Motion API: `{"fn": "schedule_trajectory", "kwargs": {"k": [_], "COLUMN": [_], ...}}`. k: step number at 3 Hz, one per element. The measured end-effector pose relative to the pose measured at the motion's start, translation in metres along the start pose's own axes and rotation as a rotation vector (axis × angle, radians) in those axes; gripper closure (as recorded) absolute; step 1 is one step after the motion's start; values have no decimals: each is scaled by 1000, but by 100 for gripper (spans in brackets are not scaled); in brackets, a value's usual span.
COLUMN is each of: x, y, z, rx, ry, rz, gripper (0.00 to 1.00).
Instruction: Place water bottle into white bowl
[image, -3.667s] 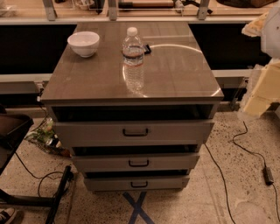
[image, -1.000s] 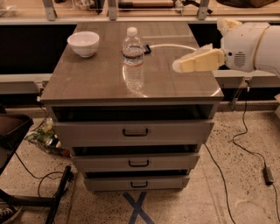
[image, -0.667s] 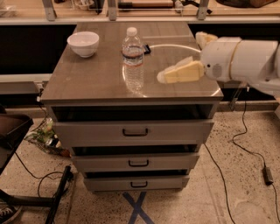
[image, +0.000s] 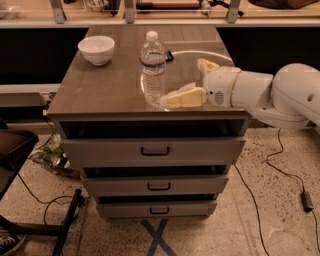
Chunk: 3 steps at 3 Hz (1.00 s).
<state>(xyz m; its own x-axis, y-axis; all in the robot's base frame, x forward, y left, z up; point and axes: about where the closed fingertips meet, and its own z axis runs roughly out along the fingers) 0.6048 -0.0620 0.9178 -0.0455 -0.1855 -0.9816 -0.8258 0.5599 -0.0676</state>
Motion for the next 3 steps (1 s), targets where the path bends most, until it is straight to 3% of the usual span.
{"fn": "schedule_trajectory", "kwargs": {"k": [1,3], "x": [2,-7], "y": [-11,-27], "z": [20,49], "rx": [-4,-16], "ry": [-60,-104], "rz": [5,-34], "gripper": [0,0]}}
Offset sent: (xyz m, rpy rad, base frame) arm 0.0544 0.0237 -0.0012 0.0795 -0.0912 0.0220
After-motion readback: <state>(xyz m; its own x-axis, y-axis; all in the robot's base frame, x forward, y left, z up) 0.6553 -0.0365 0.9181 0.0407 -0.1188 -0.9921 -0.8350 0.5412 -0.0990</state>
